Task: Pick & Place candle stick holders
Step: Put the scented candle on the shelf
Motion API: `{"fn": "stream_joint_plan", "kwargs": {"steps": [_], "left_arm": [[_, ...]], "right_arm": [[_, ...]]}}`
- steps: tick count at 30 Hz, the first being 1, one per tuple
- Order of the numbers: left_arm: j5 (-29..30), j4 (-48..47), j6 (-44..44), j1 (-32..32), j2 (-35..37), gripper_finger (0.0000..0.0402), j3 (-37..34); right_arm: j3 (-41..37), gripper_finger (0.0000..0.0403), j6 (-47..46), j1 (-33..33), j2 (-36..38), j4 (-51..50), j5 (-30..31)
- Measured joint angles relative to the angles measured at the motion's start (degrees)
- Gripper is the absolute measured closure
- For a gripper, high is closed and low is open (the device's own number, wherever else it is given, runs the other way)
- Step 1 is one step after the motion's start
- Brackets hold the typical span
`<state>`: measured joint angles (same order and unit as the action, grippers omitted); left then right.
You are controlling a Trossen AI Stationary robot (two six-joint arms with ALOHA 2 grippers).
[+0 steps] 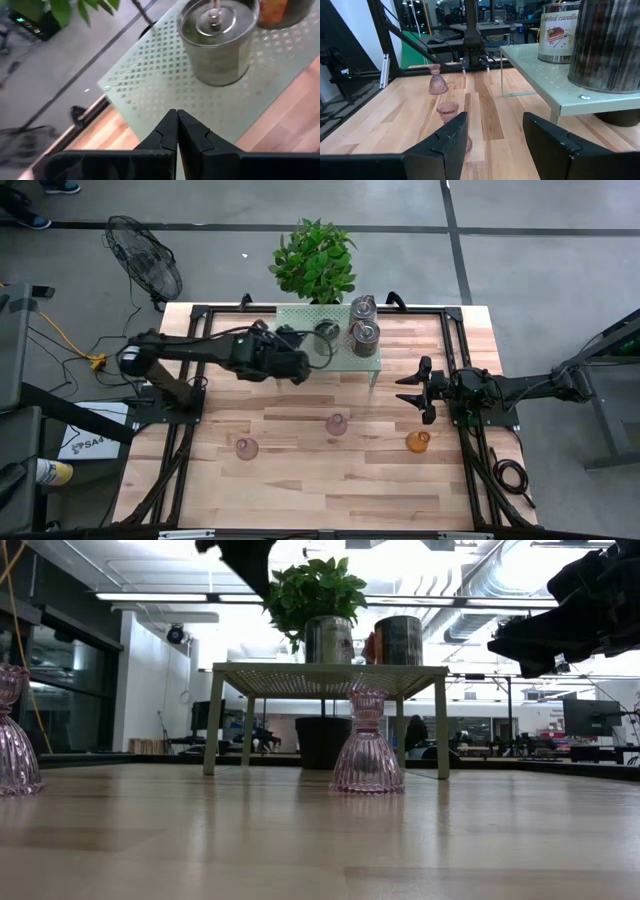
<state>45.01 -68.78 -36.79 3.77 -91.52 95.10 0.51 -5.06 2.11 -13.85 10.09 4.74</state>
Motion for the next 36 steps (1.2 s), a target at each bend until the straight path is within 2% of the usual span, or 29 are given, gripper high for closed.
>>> {"fn": "stream_joint_plan", "kwargs": {"steps": [8,15,19,26,36], "left_arm": [[-6.5,32.2,11.7,0.0,14.0,0.0401,-27.0],[-7.3,55.6,17.4,0.0,21.2,0.0402,-43.7],[-7.8,63.5,19.1,-1.2,21.2,0.0401,-48.2],[-14.1,75.8,20.9,-6.2,18.4,0.0401,-51.3],[-24.8,80.0,23.5,-11.6,15.5,0.0401,-51.4]], "right_arm": [[0.0,0.0217,0.0,0.0,0.0,0.0,-0.1],[0.0,0.0217,0.0,0.0,0.0,0.0,-0.2],[0.0,0.0217,0.0,0.0,0.0,-0.1,-0.2],[0.0,0.0217,0.0,0.0,-0.3,-0.4,-0.2],[0.0,0.0217,0.0,0.0,-0.3,-0.4,-0.2]]}}
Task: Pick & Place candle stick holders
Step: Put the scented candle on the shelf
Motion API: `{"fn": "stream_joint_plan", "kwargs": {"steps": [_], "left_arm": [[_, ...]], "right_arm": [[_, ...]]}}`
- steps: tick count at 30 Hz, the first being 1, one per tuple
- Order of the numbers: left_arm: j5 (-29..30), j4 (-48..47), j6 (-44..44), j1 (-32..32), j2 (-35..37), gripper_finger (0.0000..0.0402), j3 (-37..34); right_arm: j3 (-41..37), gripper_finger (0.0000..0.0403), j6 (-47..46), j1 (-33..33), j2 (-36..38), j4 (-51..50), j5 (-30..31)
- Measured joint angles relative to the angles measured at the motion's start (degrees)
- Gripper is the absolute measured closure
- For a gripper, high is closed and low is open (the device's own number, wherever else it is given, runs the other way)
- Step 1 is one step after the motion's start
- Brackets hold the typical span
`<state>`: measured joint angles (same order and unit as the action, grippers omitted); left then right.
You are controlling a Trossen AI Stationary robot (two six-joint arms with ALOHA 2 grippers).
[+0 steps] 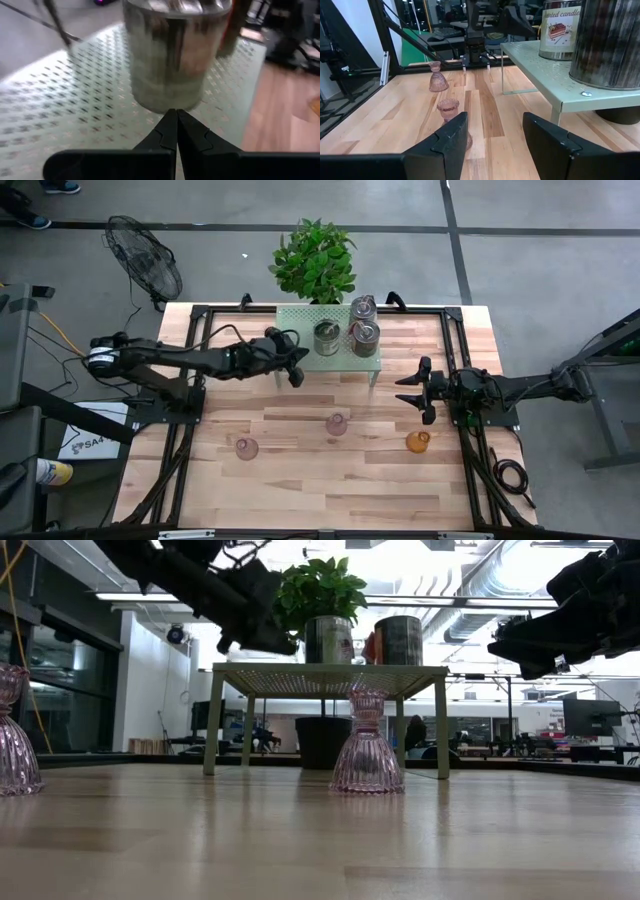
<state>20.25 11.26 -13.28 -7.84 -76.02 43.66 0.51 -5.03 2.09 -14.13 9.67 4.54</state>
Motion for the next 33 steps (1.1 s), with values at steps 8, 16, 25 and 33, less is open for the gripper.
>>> {"fn": "stream_joint_plan", "kwargs": {"steps": [8,16,25,33], "left_arm": [[-4.9,6.0,2.8,-0.8,-3.4,0.0401,0.0],[-1.6,7.7,3.0,-0.8,-4.1,0.0401,0.0],[-1.6,9.3,4.0,-0.8,-4.1,0.0401,0.0],[-2.8,11.4,4.0,-3.1,-4.1,0.0401,0.0]], "right_arm": [[0.0,0.0217,0.0,0.0,0.0,0.0,0.0],[0.0,0.0217,0.0,0.0,0.0,0.0,0.0],[0.0,0.0217,0.0,0.0,0.0,0.0,0.0],[0.0,0.0217,0.0,0.0,0.0,0.0,0.0]]}}
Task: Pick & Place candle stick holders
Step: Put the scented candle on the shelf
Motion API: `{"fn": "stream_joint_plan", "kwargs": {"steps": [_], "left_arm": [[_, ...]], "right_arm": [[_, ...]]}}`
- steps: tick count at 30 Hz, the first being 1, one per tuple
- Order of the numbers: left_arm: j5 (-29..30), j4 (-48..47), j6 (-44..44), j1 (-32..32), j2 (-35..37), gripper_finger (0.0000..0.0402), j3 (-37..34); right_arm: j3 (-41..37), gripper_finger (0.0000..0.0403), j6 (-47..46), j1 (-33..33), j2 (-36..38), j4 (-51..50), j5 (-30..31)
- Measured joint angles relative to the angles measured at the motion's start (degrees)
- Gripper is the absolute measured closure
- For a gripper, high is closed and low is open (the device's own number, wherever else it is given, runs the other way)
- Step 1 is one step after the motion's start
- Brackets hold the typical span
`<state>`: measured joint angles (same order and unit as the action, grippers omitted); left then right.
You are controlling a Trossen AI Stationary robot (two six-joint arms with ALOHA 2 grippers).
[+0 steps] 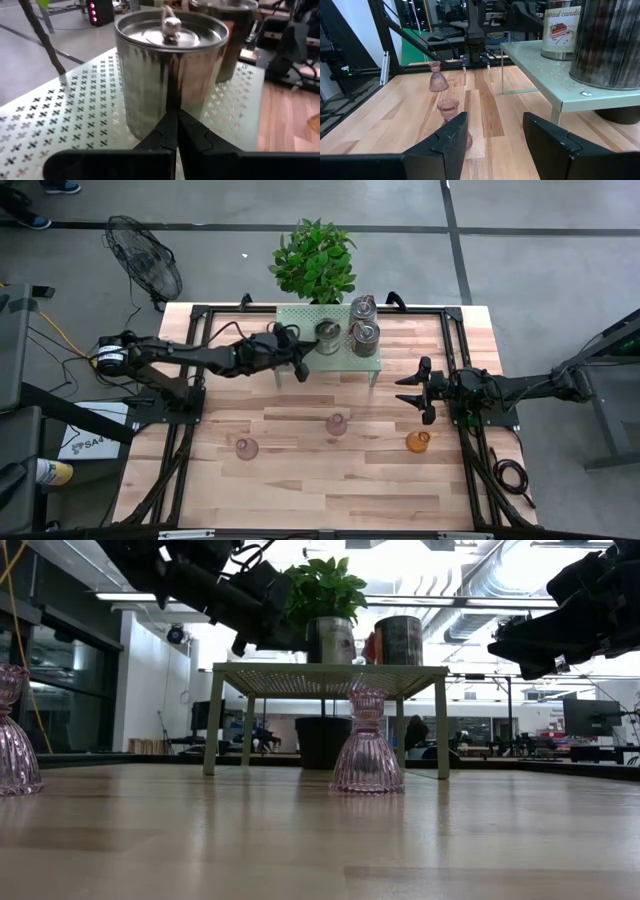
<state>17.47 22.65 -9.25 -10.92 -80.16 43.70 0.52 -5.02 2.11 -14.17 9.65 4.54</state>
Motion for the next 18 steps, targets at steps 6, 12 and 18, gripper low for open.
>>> {"fn": "stream_joint_plan", "kwargs": {"steps": [6,12,18], "left_arm": [[-3.5,1.3,0.0,-2.0,0.0,0.0401,0.0],[-5.0,1.5,0.0,-3.1,0.0,0.0401,0.0],[-5.2,6.6,0.0,-3.1,-3.3,0.0401,0.2]], "right_arm": [[0.0,0.0217,0.0,0.0,0.0,0.0,0.0],[0.0,0.0217,0.0,0.0,0.0,0.0,0.0],[0.0,0.0217,0.0,0.0,0.0,0.0,0.0]]}}
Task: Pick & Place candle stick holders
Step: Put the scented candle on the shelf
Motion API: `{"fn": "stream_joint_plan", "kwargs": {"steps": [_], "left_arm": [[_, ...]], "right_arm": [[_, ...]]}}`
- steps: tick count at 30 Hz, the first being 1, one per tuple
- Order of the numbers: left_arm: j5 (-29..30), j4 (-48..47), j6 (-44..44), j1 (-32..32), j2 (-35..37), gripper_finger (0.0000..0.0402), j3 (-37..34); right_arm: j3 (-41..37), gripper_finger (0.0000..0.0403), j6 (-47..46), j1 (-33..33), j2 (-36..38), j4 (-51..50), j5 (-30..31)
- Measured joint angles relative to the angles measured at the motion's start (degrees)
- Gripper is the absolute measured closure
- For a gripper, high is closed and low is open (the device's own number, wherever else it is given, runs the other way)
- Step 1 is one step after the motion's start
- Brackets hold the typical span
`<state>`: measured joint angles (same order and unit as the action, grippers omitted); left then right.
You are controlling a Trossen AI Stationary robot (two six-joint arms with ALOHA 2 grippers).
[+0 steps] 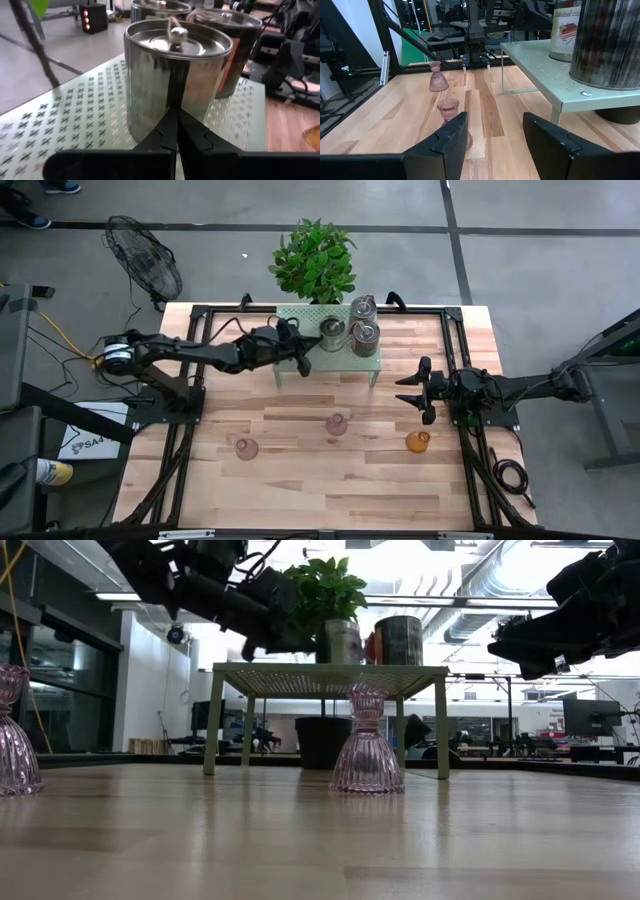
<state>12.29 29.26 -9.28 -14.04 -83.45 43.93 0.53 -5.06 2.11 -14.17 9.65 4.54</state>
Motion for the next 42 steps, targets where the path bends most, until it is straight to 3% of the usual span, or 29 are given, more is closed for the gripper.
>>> {"fn": "stream_joint_plan", "kwargs": {"steps": [13,42], "left_arm": [[0.7,8.4,0.6,-0.3,-2.7,0.0401,0.1],[0.7,10.7,1.5,-0.2,-2.7,0.0401,0.0]], "right_arm": [[0.0,0.0217,0.0,0.0,0.0,0.0,0.0],[0.0,0.0217,0.0,0.0,0.0,0.0,0.0]]}}
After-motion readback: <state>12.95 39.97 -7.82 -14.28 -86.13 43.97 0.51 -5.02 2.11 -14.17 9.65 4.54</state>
